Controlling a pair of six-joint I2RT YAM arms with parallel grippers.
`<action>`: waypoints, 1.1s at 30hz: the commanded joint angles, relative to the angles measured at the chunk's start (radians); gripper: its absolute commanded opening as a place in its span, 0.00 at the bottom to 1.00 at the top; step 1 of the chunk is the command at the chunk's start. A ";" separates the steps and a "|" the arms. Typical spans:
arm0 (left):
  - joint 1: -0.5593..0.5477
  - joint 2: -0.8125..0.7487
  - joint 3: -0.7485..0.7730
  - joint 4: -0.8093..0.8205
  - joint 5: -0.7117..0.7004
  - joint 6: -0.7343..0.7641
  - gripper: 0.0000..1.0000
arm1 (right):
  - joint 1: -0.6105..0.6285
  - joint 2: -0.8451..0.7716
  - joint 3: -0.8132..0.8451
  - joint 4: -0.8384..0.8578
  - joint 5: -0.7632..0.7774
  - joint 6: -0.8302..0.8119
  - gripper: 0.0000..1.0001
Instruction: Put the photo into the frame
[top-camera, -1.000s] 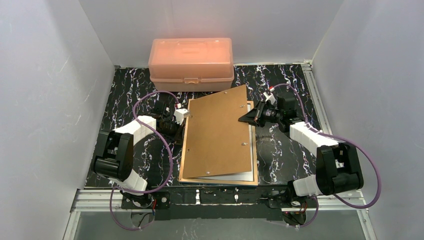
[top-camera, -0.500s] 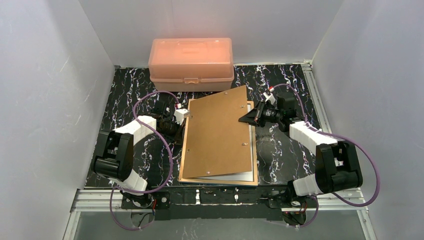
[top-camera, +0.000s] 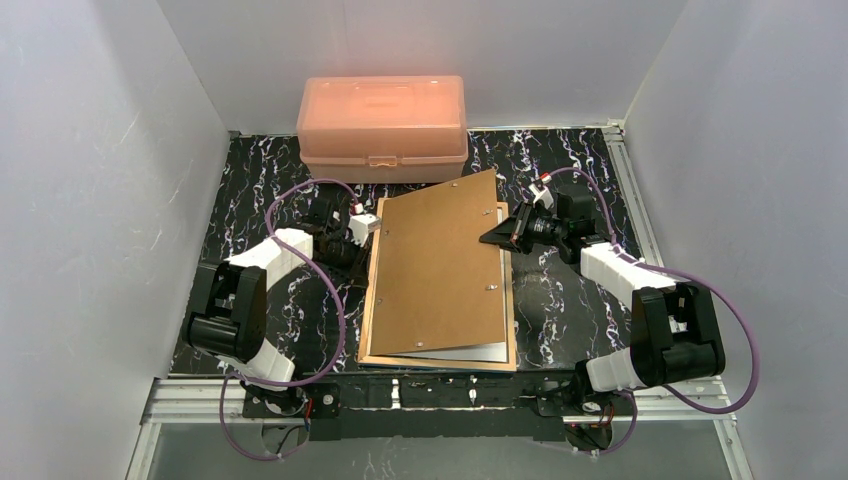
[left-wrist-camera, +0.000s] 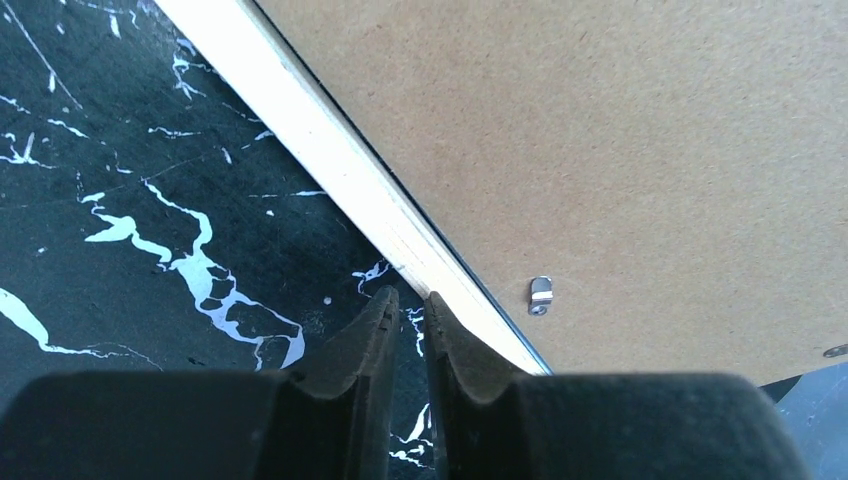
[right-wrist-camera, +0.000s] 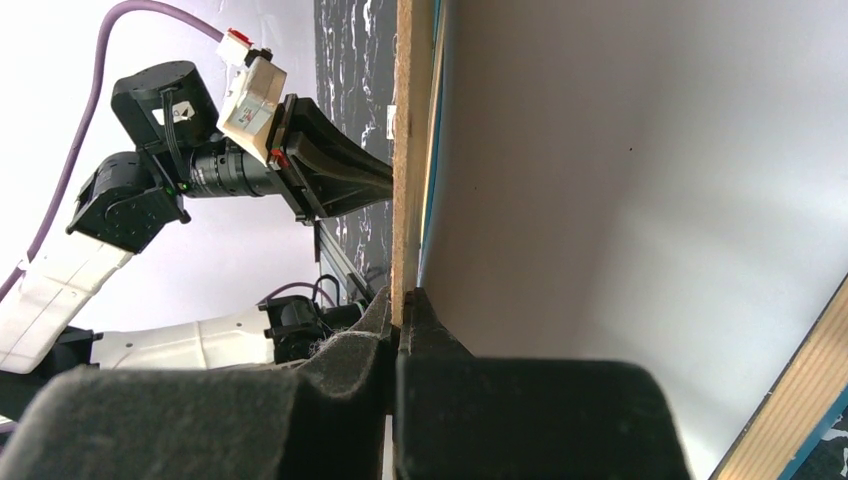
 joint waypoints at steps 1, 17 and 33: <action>-0.017 0.005 0.025 -0.018 0.037 -0.001 0.15 | -0.004 -0.020 -0.002 0.103 -0.026 0.008 0.01; -0.017 0.057 -0.013 0.018 0.031 0.021 0.06 | -0.005 0.001 -0.048 0.081 0.007 0.015 0.01; -0.020 0.056 -0.040 0.031 0.037 0.017 0.03 | -0.004 -0.031 -0.109 -0.006 0.102 0.005 0.01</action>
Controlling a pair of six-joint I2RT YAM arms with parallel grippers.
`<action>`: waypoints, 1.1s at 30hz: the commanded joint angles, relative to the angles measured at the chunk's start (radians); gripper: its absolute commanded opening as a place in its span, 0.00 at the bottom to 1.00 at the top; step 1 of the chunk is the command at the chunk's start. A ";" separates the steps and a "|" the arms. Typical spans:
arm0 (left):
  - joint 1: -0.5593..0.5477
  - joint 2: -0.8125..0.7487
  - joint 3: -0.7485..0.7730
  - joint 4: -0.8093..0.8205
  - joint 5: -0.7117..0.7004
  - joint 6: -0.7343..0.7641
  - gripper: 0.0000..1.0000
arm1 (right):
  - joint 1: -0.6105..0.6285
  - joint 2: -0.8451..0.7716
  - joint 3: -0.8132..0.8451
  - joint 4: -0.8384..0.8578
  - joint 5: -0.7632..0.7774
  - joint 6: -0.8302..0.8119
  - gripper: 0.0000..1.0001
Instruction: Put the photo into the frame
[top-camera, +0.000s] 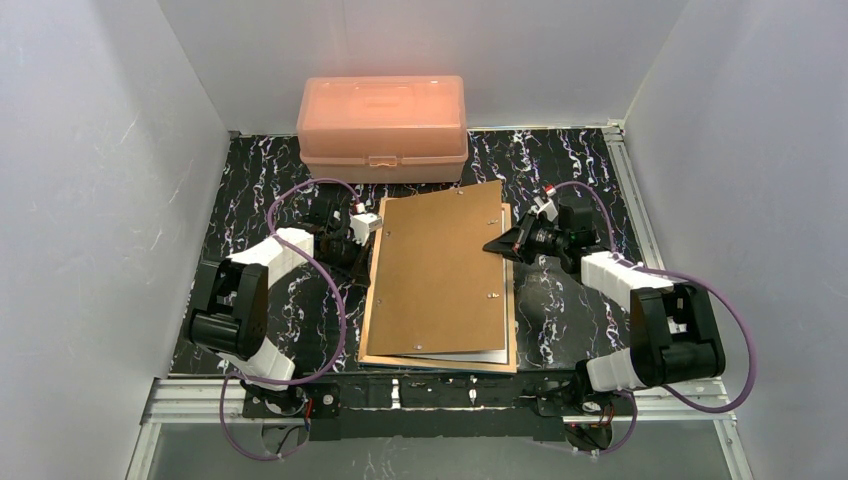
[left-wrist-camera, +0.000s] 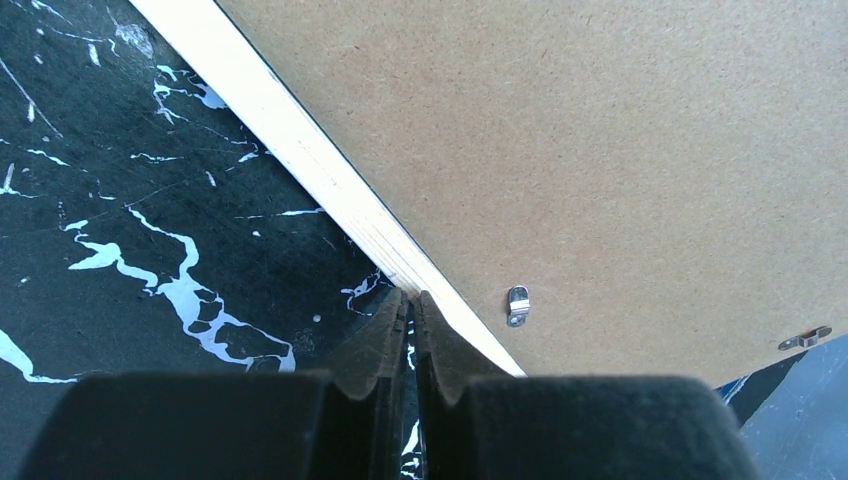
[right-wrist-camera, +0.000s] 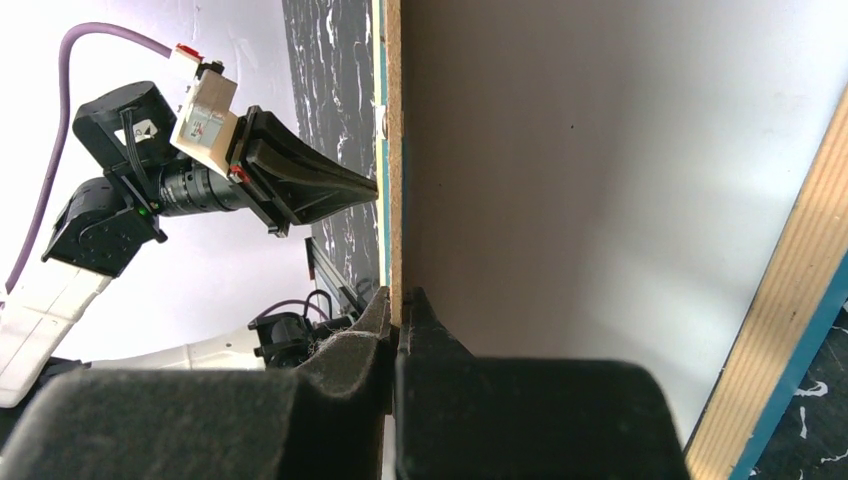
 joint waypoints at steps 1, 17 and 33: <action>-0.016 0.037 -0.044 0.003 -0.008 0.020 0.03 | 0.009 -0.041 -0.025 -0.050 0.059 -0.022 0.01; -0.022 0.023 -0.043 -0.016 -0.009 0.019 0.01 | 0.010 -0.144 -0.145 -0.007 0.124 0.000 0.01; -0.025 0.019 -0.060 -0.019 -0.021 0.021 0.00 | 0.011 -0.279 -0.203 0.024 0.155 0.080 0.01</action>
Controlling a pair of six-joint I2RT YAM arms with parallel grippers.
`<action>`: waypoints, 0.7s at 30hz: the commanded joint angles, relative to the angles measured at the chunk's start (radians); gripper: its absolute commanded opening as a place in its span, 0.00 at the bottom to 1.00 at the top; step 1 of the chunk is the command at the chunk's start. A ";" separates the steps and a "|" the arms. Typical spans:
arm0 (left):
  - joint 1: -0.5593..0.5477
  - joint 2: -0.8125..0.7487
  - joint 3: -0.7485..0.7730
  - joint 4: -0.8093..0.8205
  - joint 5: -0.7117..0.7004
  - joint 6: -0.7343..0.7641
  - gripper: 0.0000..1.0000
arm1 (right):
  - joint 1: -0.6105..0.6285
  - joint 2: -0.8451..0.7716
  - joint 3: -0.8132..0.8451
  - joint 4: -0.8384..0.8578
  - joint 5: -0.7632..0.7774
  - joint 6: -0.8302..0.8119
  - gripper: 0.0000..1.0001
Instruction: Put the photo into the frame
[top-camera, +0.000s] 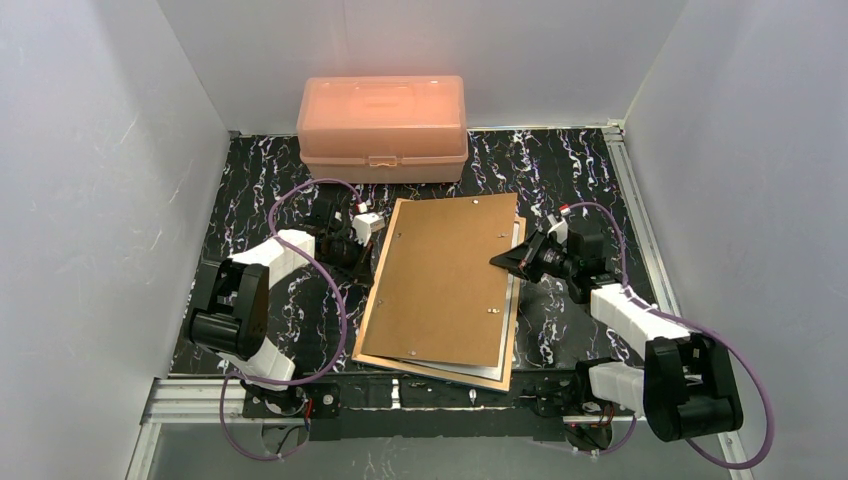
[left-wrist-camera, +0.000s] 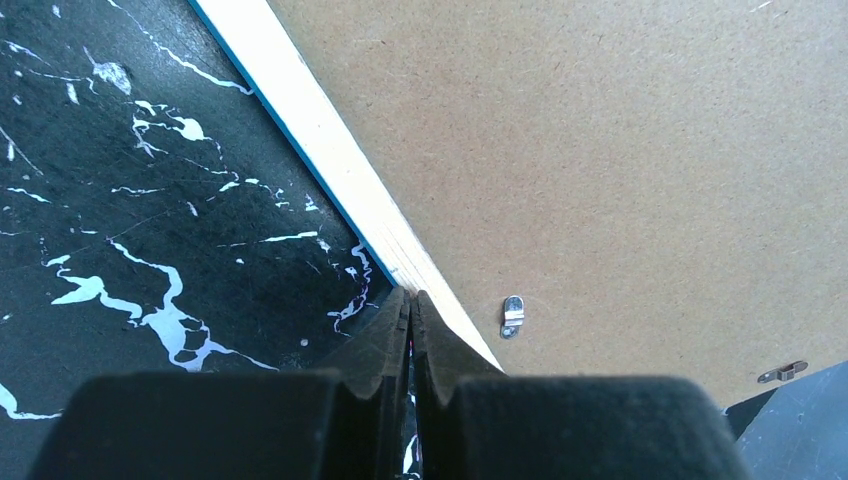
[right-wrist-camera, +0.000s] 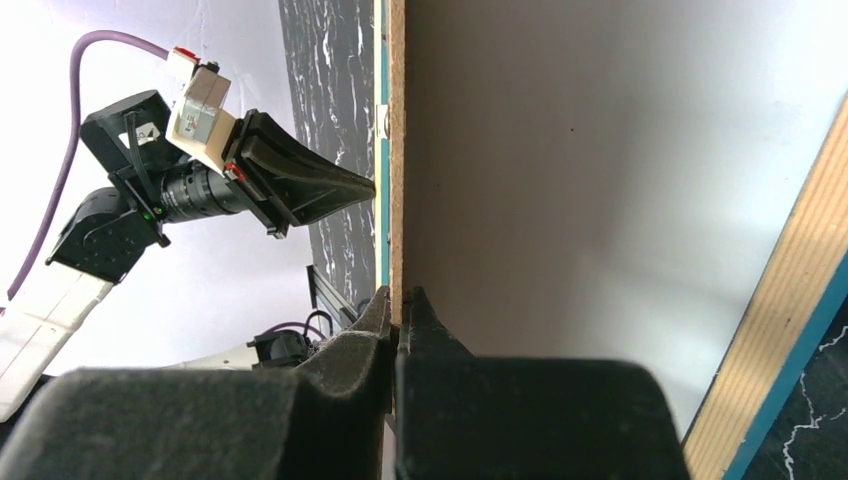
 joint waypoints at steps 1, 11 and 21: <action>-0.019 0.018 -0.045 -0.062 -0.043 0.020 0.00 | 0.007 -0.043 -0.012 0.009 0.046 0.009 0.01; -0.020 0.019 -0.046 -0.064 -0.056 0.021 0.00 | 0.007 -0.100 -0.009 0.007 0.041 0.012 0.01; -0.020 0.025 -0.040 -0.068 -0.057 0.017 0.00 | 0.007 -0.021 -0.005 0.001 0.003 0.011 0.01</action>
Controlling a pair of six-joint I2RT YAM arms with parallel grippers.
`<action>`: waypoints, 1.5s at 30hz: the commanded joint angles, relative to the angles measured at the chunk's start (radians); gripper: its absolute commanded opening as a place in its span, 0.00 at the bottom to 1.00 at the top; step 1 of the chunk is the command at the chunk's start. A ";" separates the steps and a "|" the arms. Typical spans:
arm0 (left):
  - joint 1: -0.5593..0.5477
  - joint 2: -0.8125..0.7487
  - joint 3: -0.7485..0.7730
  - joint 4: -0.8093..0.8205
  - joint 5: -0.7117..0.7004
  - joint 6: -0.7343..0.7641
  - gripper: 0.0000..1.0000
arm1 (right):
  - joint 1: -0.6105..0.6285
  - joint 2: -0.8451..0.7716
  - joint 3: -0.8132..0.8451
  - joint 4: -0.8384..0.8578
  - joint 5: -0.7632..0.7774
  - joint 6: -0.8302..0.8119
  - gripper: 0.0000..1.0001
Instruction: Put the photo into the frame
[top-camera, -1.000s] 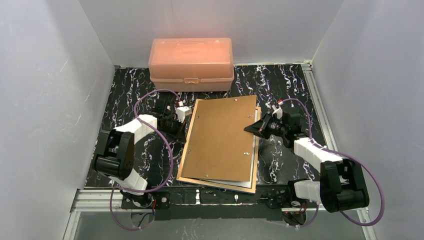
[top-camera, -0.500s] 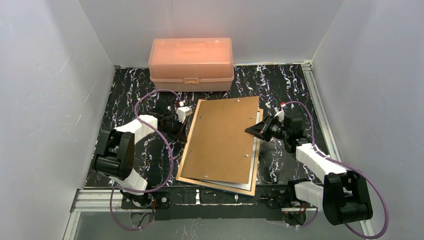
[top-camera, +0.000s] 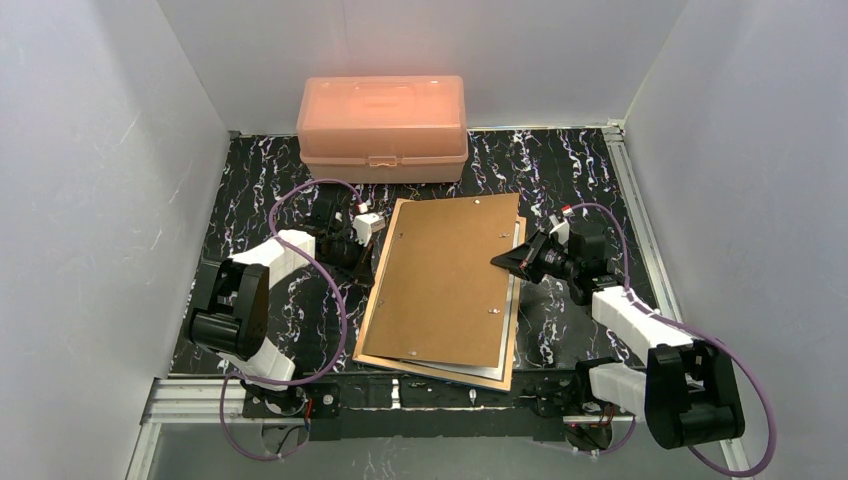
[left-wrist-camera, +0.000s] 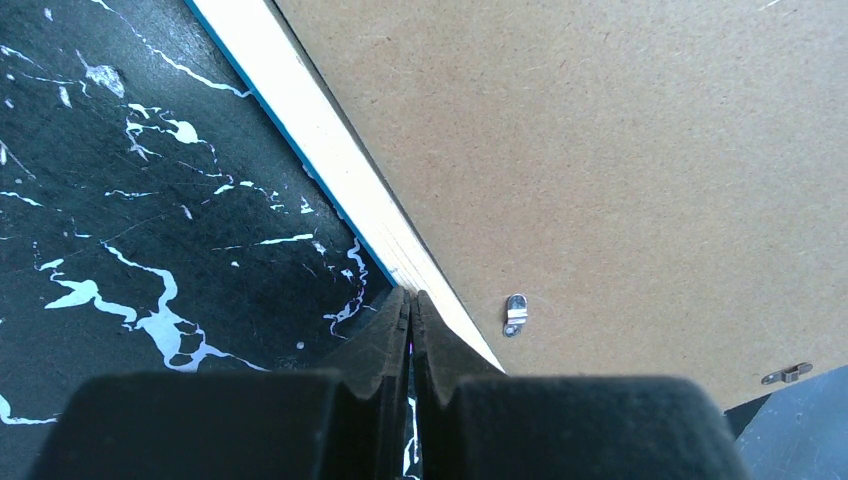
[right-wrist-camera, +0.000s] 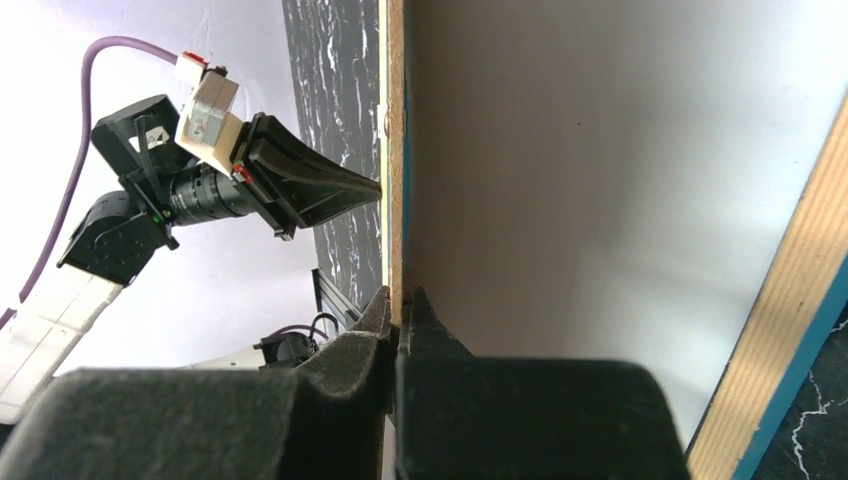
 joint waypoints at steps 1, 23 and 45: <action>-0.017 0.025 -0.035 -0.072 -0.058 0.017 0.00 | 0.001 0.048 0.003 0.026 -0.012 -0.019 0.01; -0.025 0.027 -0.035 -0.071 -0.069 0.020 0.00 | 0.002 -0.028 0.036 -0.021 -0.021 0.051 0.01; -0.028 0.034 -0.031 -0.084 -0.081 0.028 0.00 | 0.050 -0.034 -0.002 -0.058 -0.065 0.069 0.01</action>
